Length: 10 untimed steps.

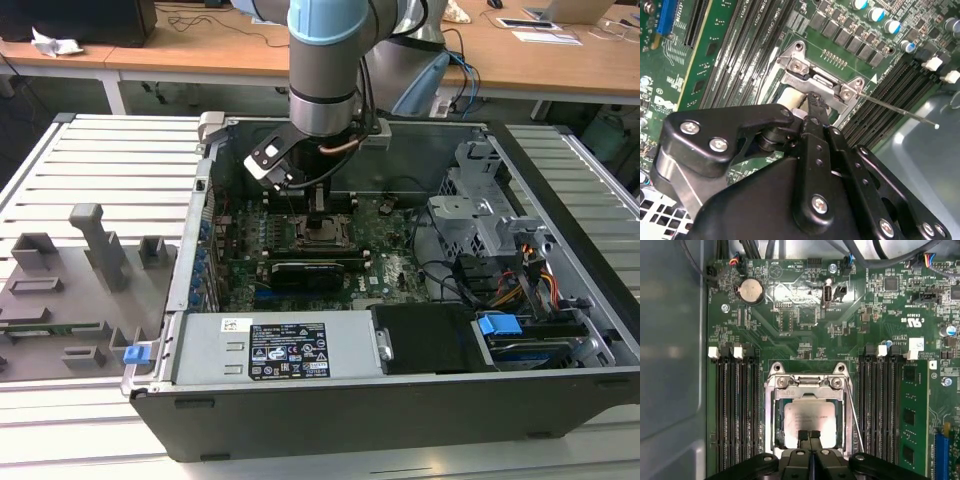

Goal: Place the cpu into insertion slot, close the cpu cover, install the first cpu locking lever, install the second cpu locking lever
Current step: 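Close the cpu cover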

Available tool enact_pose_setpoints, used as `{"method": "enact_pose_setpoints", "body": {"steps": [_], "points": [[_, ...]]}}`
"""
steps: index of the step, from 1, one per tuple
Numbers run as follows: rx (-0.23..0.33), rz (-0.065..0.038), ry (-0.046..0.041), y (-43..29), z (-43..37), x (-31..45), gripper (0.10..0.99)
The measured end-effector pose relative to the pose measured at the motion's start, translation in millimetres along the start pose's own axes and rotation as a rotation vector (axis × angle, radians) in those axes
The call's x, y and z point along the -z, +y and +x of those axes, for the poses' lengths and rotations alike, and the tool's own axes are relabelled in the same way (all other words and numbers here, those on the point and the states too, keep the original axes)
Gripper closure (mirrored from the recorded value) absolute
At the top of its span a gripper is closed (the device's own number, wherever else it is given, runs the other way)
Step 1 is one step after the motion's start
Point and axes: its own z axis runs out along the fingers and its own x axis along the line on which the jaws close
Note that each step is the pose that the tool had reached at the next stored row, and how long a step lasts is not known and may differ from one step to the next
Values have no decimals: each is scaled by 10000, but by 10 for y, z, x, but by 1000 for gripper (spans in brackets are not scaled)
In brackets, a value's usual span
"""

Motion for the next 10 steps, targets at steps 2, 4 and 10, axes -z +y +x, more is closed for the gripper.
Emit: {"method": "enact_pose_setpoints", "body": {"steps": [2, 4, 10], "points": [[77, -4, 0, -3, -1, -9, 980], [100, -11, 3, -5, 0, -17, 980], [126, -58, 0, -18, -1, -63, 980]]}}
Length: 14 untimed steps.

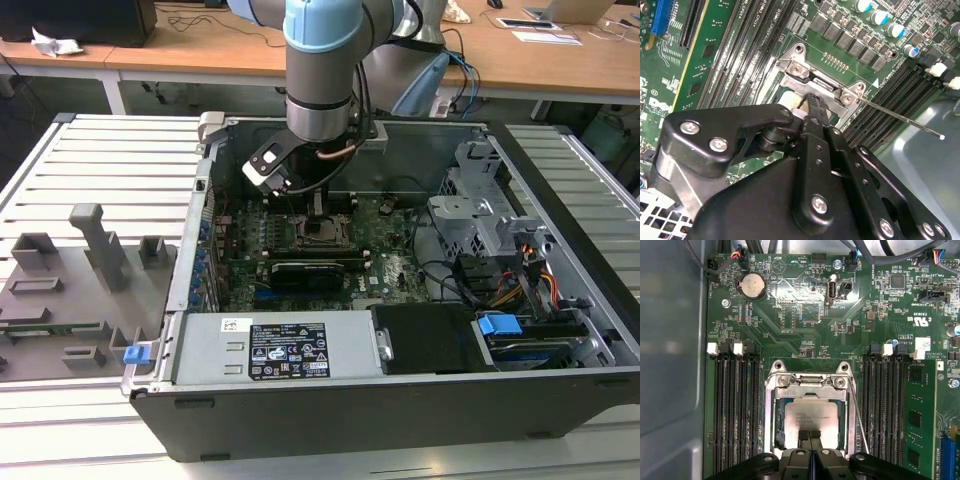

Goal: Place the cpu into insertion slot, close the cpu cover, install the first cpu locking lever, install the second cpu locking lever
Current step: 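Close the cpu cover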

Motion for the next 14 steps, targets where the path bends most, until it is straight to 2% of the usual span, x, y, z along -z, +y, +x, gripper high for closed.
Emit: {"method": "enact_pose_setpoints", "body": {"steps": [5, 7, 8, 14], "points": [[0, -23, 3, 21, 2, -7, 980], [1, -28, 11, 23, 5, 19, 980], [2, -20, -4, 26, 6, 60, 980], [1, -18, -5, 191, 5, 56, 980]]}}
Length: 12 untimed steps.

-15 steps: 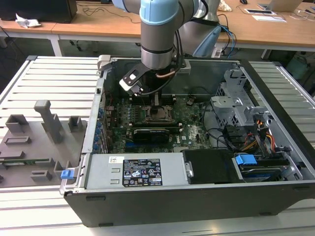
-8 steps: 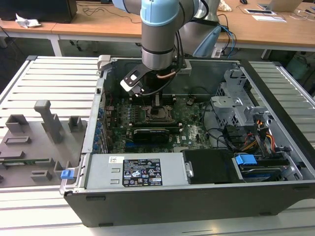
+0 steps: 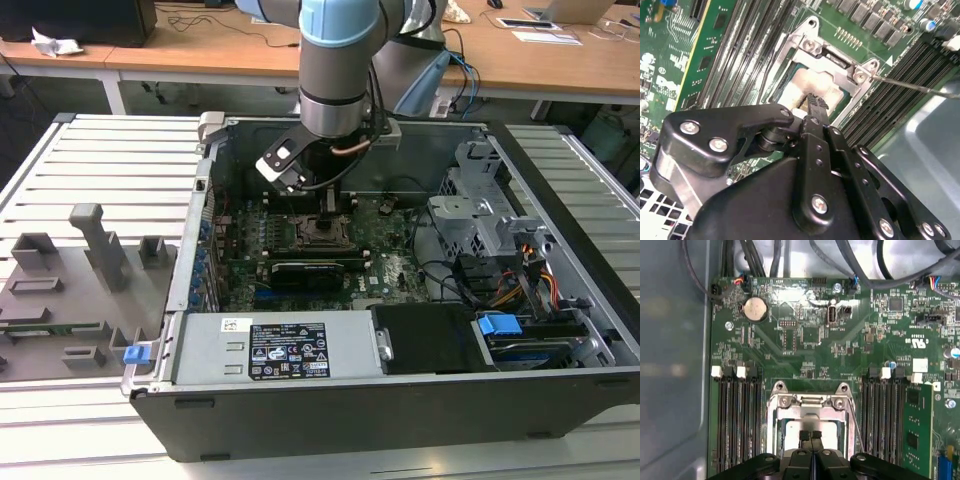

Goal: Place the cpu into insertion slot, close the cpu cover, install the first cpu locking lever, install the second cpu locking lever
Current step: 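Close the cpu cover, then install the first cpu locking lever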

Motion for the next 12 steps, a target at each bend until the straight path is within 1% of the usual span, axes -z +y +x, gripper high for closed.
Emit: {"method": "enact_pose_setpoints", "body": {"steps": [4, 7, 11, 12], "points": [[0, 0, 0, 11, 0, 0, 980], [0, 0, 0, 13, 1, 29, 980], [-1, -1, 0, 16, 2, 139, 980], [0, -1, 1, 17, 3, 154, 980]]}}
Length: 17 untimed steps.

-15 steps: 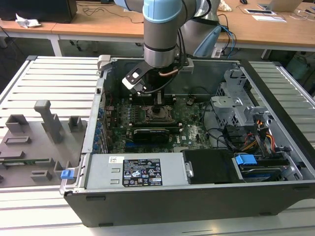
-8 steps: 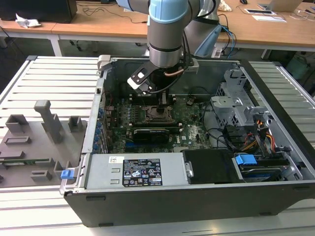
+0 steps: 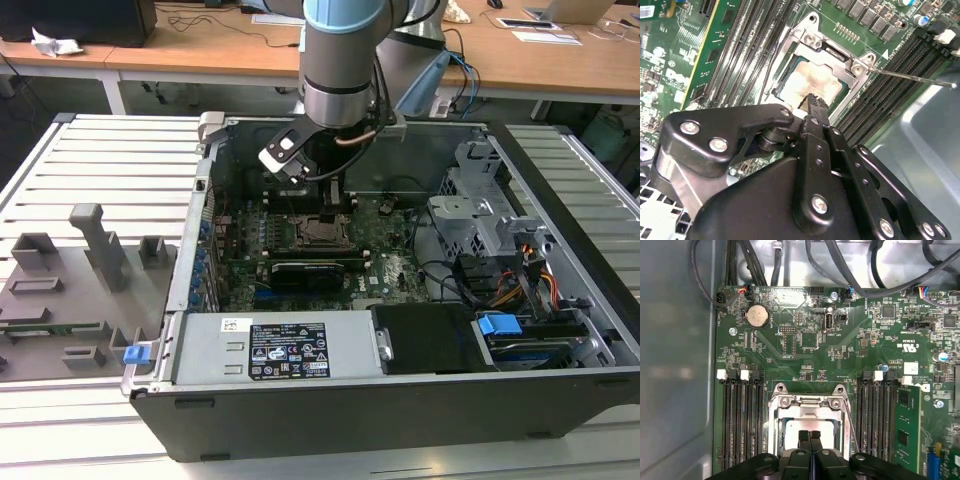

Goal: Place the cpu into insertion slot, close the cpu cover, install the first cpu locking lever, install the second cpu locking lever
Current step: 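Install the first cpu locking lever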

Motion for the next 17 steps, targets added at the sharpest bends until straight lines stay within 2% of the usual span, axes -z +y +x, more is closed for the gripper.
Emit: {"method": "enact_pose_setpoints", "body": {"steps": [2, 3, 6, 7, 8, 13, 17], "points": [[1, 0, -8, 2, 1, 70, 980], [0, 0, -10, 6, 4, 206, 980], [1, 0, -20, 12, 7, 371, 980], [5, 1, -26, 12, 7, 395, 980], [116, 1, -23, 12, 7, 394, 980], [1435, 25, -34, 12, 7, 394, 980], [2011, 35, -32, 12, 7, 394, 980]]}}
